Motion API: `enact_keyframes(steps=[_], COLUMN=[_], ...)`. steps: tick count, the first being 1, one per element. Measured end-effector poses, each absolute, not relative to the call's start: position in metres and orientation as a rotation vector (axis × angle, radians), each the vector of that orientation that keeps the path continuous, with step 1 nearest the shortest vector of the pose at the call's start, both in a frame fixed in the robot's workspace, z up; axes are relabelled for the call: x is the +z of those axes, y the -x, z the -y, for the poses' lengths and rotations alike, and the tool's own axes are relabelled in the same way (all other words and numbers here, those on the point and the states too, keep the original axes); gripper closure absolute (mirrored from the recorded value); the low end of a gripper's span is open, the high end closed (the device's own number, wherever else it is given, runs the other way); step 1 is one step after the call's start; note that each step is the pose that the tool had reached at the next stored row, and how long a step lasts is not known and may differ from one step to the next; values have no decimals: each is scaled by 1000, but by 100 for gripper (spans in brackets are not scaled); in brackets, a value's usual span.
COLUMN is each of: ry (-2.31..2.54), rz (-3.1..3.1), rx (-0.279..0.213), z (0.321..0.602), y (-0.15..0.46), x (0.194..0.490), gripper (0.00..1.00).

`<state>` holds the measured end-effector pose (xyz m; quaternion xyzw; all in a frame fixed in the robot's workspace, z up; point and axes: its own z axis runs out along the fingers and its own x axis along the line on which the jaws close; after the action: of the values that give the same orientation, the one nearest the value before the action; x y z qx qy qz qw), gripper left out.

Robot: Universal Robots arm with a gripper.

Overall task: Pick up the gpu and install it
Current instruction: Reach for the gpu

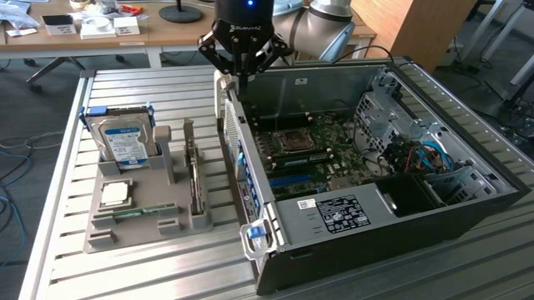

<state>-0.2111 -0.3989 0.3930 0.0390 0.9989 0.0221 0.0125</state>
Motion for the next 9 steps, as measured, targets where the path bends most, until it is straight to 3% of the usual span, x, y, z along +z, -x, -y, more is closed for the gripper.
enact_keyframes(steps=[9], ry=[-124], rz=[-3113], rx=[69], z=[399], y=[233], x=[393], gripper=[89])
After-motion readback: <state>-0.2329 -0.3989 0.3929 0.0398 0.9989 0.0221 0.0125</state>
